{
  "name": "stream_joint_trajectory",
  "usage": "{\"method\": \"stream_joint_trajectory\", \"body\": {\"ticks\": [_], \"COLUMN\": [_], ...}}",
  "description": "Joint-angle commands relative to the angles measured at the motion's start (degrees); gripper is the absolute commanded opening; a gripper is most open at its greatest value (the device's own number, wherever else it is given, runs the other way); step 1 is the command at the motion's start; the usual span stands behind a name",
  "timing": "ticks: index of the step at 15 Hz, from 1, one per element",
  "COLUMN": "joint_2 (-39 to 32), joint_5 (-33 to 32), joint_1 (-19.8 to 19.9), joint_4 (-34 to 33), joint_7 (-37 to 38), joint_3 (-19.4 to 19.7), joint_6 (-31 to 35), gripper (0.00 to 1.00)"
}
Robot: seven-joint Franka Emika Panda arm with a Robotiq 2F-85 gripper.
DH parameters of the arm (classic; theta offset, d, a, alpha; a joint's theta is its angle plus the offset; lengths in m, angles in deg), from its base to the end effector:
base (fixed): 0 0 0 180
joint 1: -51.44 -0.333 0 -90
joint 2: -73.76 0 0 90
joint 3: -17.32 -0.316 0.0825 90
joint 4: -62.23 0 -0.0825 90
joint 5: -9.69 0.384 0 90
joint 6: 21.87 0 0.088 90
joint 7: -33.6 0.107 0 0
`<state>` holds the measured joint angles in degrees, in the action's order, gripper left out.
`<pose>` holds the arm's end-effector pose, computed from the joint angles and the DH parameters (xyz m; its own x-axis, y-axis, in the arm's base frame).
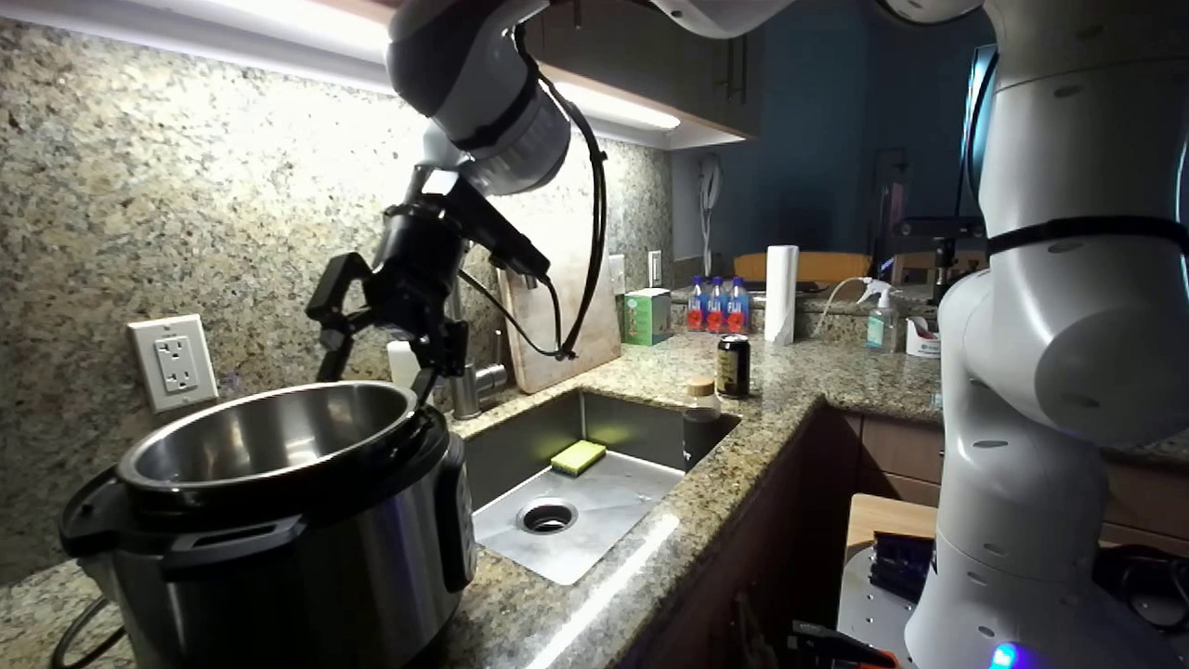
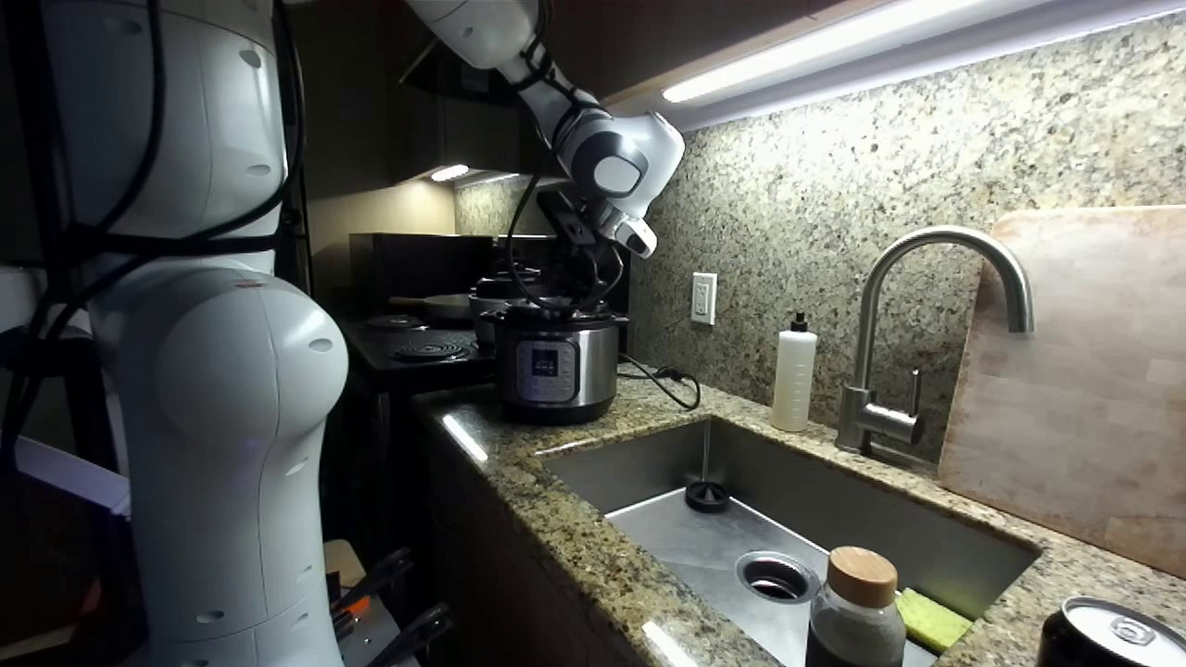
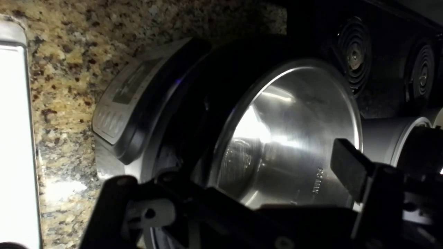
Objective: Remove the metal bowl from the cooker and put it in the sink
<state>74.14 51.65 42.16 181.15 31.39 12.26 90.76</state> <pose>0.5140 0.1762 0.4376 0.9859 0.0162 -0.1667 -0.0873 -0.7999 -0.5938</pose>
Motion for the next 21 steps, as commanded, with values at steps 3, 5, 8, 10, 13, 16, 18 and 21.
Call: {"method": "stream_joint_trajectory", "body": {"ticks": [3, 5, 8, 10, 13, 16, 18, 21], "joint_2": [-0.7, -0.3, 0.3, 0.5, 0.7, 1.1, 1.6, 2.2], "joint_5": [1.9, 1.6, 1.5, 1.2, 1.0, 1.0, 0.6, 0.1], "joint_1": [0.8, 1.0, 1.1, 1.1, 1.0, 1.0, 0.9, 0.8], "joint_4": [-0.3, -0.2, 0.3, 0.5, 0.7, 1.0, 1.3, 1.5], "joint_7": [-2.1, -1.5, -0.4, -0.1, 0.1, 0.3, 0.5, 0.7], "joint_3": [-0.9, -0.9, -1.0, -1.0, -1.0, -1.1, -1.2, -1.4], "joint_6": [0.7, 1.1, 2.7, 3.3, 4.7, 6.5, 7.1, 7.7], "gripper": [0.49, 0.36, 0.17, 0.07, 0.01, 0.05, 0.06, 0.07]}}
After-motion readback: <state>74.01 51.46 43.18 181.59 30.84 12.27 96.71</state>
